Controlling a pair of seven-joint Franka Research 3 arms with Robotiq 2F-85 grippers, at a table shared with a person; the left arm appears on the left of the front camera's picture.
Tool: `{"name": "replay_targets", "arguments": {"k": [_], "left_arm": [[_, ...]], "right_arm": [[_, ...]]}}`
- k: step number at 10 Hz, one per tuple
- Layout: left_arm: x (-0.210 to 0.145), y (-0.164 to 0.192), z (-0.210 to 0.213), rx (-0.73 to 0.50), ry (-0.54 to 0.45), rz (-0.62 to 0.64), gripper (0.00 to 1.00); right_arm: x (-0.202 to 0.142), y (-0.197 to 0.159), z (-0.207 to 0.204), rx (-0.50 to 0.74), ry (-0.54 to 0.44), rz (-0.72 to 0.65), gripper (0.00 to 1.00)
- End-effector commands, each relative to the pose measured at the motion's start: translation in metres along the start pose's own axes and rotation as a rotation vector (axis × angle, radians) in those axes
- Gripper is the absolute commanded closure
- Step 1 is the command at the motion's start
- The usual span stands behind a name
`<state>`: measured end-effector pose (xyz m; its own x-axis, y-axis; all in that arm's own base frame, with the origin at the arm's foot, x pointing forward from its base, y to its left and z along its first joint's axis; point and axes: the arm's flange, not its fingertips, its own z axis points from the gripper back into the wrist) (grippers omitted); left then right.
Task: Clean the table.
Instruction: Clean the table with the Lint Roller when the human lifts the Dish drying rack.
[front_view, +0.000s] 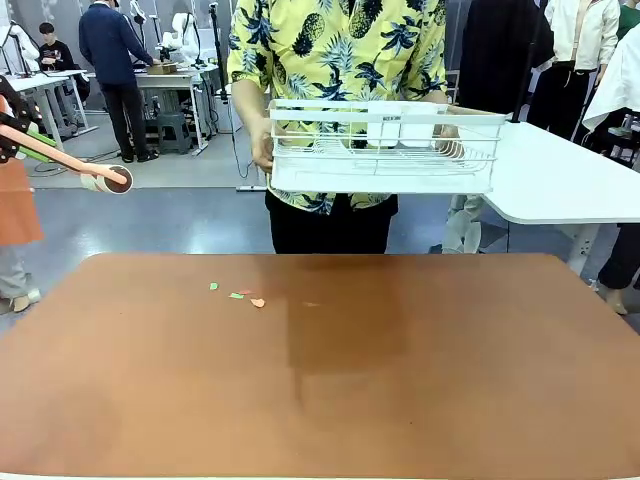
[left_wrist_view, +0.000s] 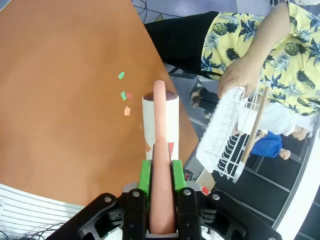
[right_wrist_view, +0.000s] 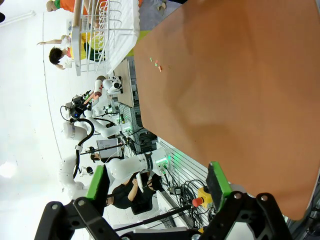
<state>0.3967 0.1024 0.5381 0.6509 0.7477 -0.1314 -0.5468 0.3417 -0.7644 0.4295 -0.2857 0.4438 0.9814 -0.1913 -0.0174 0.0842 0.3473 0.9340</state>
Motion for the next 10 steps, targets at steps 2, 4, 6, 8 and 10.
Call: {"name": "replay_targets", "arguments": {"k": [2, 4, 6, 8, 10], "left_arm": [[0.000, 0.000, 0.000, 0.008, -0.006, 0.005, 1.00], [0.000, 0.000, 0.000, 0.008, -0.006, 0.005, 1.00], [0.002, -0.012, 0.005, -0.001, -0.016, -0.093, 0.81], [0.004, -0.047, 0.018, 0.070, -0.018, -0.368, 0.81], [0.015, -0.088, 0.017, 0.166, -0.011, -0.667, 0.81]], "right_arm": [[-0.001, 0.002, 0.001, -0.001, 0.000, 0.002, 0.00], [-0.001, 0.002, 0.001, -0.001, 0.000, 0.002, 0.00], [-0.001, 0.002, 0.001, -0.001, 0.000, 0.002, 0.00], [-0.001, 0.002, 0.001, -0.001, 0.000, 0.002, 0.00], [-0.001, 0.002, 0.001, -0.001, 0.000, 0.002, 0.00]]}}
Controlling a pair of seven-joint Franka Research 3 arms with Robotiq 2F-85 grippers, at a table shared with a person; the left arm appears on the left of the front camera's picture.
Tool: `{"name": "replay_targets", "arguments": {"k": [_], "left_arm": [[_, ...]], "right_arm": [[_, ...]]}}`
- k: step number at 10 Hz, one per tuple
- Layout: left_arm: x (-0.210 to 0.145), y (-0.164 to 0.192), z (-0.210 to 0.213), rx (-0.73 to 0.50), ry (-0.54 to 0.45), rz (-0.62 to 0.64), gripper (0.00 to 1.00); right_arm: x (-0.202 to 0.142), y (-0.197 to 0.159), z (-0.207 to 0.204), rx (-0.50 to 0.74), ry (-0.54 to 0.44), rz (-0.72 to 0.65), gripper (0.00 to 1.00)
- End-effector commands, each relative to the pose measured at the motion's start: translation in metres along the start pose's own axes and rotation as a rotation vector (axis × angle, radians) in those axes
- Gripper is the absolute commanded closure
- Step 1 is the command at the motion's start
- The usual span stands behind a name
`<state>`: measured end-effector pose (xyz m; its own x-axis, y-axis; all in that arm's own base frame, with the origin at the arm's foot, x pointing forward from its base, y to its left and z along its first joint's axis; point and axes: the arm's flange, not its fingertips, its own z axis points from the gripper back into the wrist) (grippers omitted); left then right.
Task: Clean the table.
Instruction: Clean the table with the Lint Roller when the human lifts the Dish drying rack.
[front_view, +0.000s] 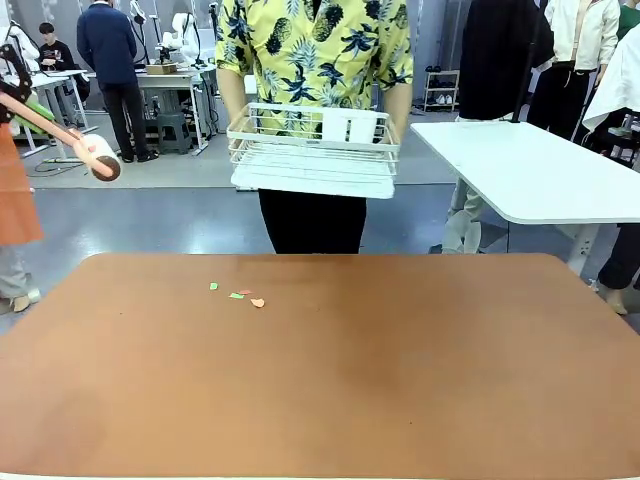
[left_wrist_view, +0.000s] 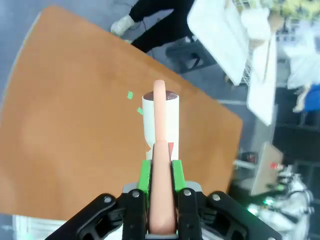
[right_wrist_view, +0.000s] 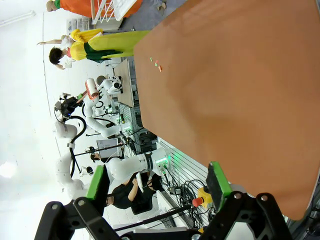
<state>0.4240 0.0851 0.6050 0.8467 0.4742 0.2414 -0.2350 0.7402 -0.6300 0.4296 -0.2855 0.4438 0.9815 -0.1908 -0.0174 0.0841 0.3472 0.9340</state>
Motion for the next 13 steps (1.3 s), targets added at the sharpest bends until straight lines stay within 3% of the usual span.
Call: {"name": "replay_targets", "arguments": {"k": [1, 3, 4, 5, 8, 9, 10, 13], "left_arm": [[0.038, -0.015, -0.009, 0.141, 0.063, -0.323, 0.81], [0.058, -0.030, -0.037, 0.298, 0.178, -0.499, 0.81], [0.066, -0.028, -0.056, 0.383, 0.238, -0.556, 0.81], [0.074, -0.023, -0.081, 0.438, 0.231, -0.548, 0.81], [0.076, -0.007, -0.118, 0.415, 0.278, -0.473, 0.81], [0.075, -0.010, -0.114, 0.411, 0.238, -0.419, 0.81], [0.076, -0.002, -0.125, 0.432, 0.301, -0.504, 0.81], [0.076, -0.002, -0.125, 0.432, 0.301, -0.504, 0.81]], "right_arm": [[-0.001, 0.002, 0.001, -0.001, -0.001, 0.002, 0.00], [-0.001, 0.002, 0.001, -0.001, -0.001, 0.002, 0.00], [-0.001, 0.002, 0.001, -0.001, -0.001, 0.002, 0.00], [-0.001, 0.002, 0.001, -0.001, -0.001, 0.002, 0.00], [-0.001, 0.002, 0.001, -0.001, -0.001, 0.002, 0.00], [-0.001, 0.002, 0.001, -0.001, -0.001, 0.002, 0.00], [-0.001, 0.002, 0.001, -0.001, -0.001, 0.002, 0.00], [-0.001, 0.002, 0.001, -0.001, -0.001, 0.002, 0.00]]}}
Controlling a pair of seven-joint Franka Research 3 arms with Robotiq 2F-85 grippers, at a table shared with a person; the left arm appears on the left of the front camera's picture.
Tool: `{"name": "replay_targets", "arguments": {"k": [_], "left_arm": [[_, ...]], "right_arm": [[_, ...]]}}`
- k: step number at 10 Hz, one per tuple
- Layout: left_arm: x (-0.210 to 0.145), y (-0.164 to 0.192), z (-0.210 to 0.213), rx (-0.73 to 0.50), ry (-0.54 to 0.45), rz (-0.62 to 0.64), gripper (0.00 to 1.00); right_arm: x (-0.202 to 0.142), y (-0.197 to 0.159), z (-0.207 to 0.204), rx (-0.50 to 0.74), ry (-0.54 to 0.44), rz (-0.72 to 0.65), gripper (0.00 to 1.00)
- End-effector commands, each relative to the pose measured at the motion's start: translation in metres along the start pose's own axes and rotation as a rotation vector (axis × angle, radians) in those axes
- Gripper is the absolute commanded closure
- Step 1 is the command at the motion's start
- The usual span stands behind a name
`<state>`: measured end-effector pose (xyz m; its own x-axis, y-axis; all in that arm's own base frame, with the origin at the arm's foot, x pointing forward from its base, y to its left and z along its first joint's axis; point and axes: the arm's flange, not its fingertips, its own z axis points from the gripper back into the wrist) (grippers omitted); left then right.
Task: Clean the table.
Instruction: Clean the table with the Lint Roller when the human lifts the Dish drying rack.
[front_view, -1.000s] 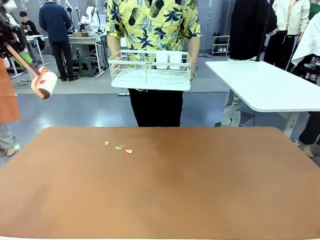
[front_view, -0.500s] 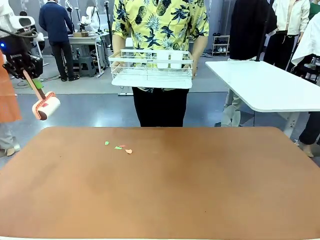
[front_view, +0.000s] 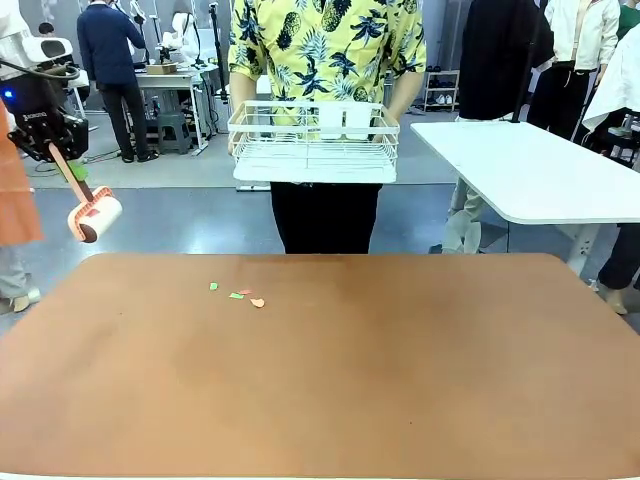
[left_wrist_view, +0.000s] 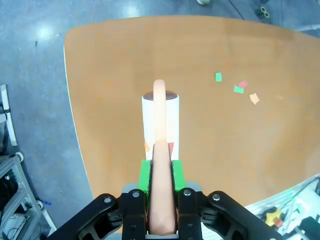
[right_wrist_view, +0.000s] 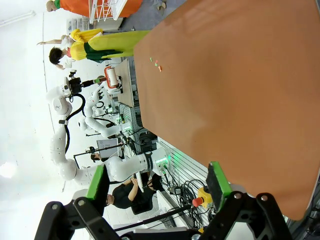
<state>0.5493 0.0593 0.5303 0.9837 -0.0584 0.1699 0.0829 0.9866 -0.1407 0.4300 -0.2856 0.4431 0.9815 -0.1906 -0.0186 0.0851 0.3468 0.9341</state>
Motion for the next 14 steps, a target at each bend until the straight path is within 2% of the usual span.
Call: {"name": "replay_targets", "arguments": {"k": [1, 2, 3, 6, 10, 12, 14], "left_arm": [[0.000, 0.000, 0.000, 0.000, 0.000, 0.002, 0.81], [-0.003, 0.007, -0.022, -0.001, 0.028, -0.070, 0.81], [-0.001, 0.012, -0.039, -0.049, 0.012, -0.101, 0.81], [0.004, 0.022, -0.080, -0.104, 0.012, -0.085, 0.81], [0.014, 0.027, -0.136, -0.270, 0.050, -0.096, 0.81], [0.014, 0.023, -0.158, -0.225, -0.046, -0.064, 0.81], [0.019, 0.028, -0.171, -0.239, -0.056, -0.031, 0.81]], "right_arm": [[-0.001, 0.002, 0.001, -0.001, -0.002, 0.003, 0.00], [-0.001, 0.002, 0.001, -0.001, -0.002, 0.003, 0.00], [-0.001, 0.002, 0.001, -0.001, -0.002, 0.003, 0.00], [-0.001, 0.002, 0.001, -0.001, -0.002, 0.003, 0.00], [-0.001, 0.002, 0.001, -0.001, -0.002, 0.003, 0.00], [-0.001, 0.002, 0.001, -0.001, -0.002, 0.003, 0.00], [-0.001, 0.002, 0.001, -0.001, -0.002, 0.003, 0.00]]}}
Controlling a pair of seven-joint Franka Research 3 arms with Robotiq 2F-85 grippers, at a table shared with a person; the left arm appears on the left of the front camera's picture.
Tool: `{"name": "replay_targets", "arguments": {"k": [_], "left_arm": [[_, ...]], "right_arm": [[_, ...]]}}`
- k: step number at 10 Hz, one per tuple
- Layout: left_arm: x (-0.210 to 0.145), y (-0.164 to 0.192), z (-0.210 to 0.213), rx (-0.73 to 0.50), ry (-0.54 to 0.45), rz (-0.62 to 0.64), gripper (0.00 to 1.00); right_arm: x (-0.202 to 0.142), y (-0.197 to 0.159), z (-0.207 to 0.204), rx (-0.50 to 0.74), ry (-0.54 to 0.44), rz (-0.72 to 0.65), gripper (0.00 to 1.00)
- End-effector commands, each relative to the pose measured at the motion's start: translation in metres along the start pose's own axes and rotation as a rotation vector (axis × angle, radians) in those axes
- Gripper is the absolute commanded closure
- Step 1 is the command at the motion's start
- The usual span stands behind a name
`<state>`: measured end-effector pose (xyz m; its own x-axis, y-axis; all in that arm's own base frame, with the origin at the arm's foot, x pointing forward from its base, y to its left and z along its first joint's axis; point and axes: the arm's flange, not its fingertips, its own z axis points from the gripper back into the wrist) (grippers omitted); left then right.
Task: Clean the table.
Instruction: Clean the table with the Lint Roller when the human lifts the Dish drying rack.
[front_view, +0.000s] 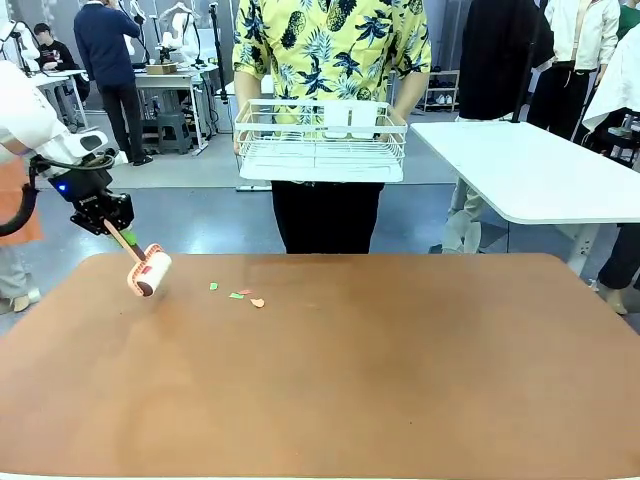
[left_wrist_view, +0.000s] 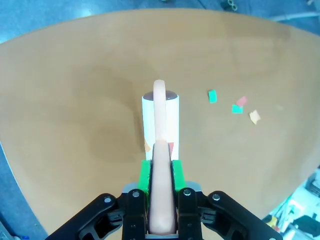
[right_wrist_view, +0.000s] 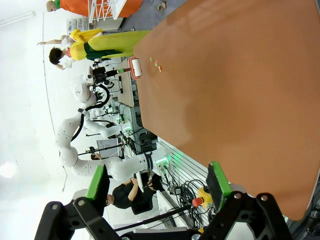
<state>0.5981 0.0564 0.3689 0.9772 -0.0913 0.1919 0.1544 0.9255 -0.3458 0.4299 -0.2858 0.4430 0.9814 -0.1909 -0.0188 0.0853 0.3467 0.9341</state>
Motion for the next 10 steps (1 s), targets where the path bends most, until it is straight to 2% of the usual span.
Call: {"name": "replay_targets", "arguments": {"k": [1, 4, 7, 10], "left_arm": [[0.003, 0.011, -0.006, -0.025, -0.060, 0.027, 0.81], [0.017, 0.029, -0.015, -0.083, 0.003, 0.088, 0.81], [0.020, 0.038, -0.027, -0.077, -0.001, 0.111, 0.81], [0.017, 0.043, -0.034, -0.157, 0.036, 0.078, 0.81]], "right_arm": [[-0.001, 0.002, 0.001, -0.001, -0.001, 0.003, 0.00], [-0.001, 0.002, 0.001, -0.001, -0.001, 0.003, 0.00], [-0.001, 0.002, 0.001, -0.001, -0.001, 0.003, 0.00], [-0.001, 0.002, 0.001, -0.001, -0.001, 0.003, 0.00]]}}
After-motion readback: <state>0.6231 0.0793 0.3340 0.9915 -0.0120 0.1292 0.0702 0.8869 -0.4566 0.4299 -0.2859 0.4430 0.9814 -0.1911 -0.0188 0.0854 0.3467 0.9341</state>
